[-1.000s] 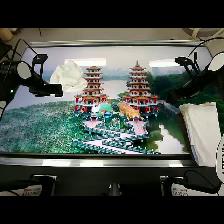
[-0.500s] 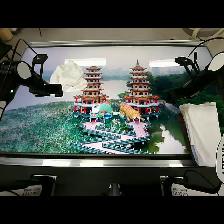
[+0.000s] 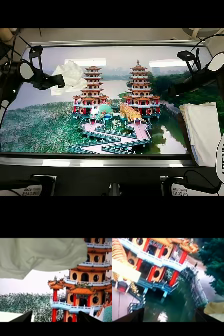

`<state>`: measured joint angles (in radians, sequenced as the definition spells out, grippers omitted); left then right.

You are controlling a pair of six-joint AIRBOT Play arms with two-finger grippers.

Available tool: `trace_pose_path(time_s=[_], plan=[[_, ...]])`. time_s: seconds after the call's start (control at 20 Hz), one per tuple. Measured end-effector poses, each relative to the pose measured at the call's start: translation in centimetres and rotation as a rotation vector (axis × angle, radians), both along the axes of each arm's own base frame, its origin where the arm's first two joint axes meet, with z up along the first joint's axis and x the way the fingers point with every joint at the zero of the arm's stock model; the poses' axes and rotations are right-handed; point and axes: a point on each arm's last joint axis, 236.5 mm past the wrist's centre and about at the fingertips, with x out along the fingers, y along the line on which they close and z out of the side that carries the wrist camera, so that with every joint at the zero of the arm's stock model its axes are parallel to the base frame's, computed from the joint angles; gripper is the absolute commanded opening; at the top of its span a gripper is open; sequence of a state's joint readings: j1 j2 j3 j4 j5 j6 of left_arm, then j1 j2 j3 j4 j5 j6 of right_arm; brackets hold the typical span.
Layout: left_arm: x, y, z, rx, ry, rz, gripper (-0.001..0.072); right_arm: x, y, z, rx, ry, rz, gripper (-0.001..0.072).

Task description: Fold the shirts.

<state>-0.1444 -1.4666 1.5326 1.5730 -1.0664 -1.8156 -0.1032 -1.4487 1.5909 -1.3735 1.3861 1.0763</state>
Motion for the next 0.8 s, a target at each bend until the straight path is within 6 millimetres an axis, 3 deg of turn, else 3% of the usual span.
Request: trace_pose_path(time_s=[0.1, 0.15, 0.2, 0.25, 0.35, 0.4, 0.45, 0.55, 0.7, 0.75, 0.8], plan=[[1.9, -0.6, 0.2, -0.03, -0.069, 0.003, 0.0701, 1.4, -0.5, 0.5, -0.015, -0.063, -0.014, 0.0696], [3.1, -0.7, 0.3, -0.039, -0.105, 0.003, 0.0617, 2.1, -0.6, 0.8, -0.021, -0.092, -0.02, 0.0696], [4.4, -0.6, 0.4, -0.053, -0.137, 0.012, 0.0478, 2.7, -0.7, 1.1, -0.024, -0.123, -0.026, 0.0696], [5.7, 0.0, 0.3, -0.053, -0.158, 0.025, 0.0441, 3.2, -0.8, 1.3, -0.026, -0.145, -0.03, 0.0696], [8.4, 1.8, -0.7, -0.05, -0.171, 0.062, 0.0453, 3.9, -1.0, 1.7, -0.03, -0.177, -0.036, 0.0694], [9.6, 2.7, -1.4, -0.052, -0.164, 0.084, 0.0597, 4.0, -1.0, 1.8, -0.03, -0.186, -0.038, 0.0694], [10.5, 3.8, -2.6, -0.061, -0.138, 0.118, 0.0657, 4.1, -1.0, 1.8, -0.029, -0.187, -0.038, 0.069], [11.8, 5.2, -5.8, -0.093, -0.072, 0.175, 0.0657, 4.1, -0.8, 1.8, -0.02, -0.186, -0.037, 0.0685], [13.0, 4.9, -10.1, -0.177, 0.004, 0.222, 0.0652, 3.5, -0.4, 1.5, -0.007, -0.158, -0.031, 0.0685], [13.1, 4.6, -11.6, -0.204, 0.031, 0.232, 0.0594, 3.3, -0.4, 1.4, -0.005, -0.149, -0.029, 0.0685], [13.2, 4.5, -12.7, -0.223, 0.049, 0.242, 0.0368, 3.1, -0.3, 1.3, -0.003, -0.139, -0.027, 0.0686]])
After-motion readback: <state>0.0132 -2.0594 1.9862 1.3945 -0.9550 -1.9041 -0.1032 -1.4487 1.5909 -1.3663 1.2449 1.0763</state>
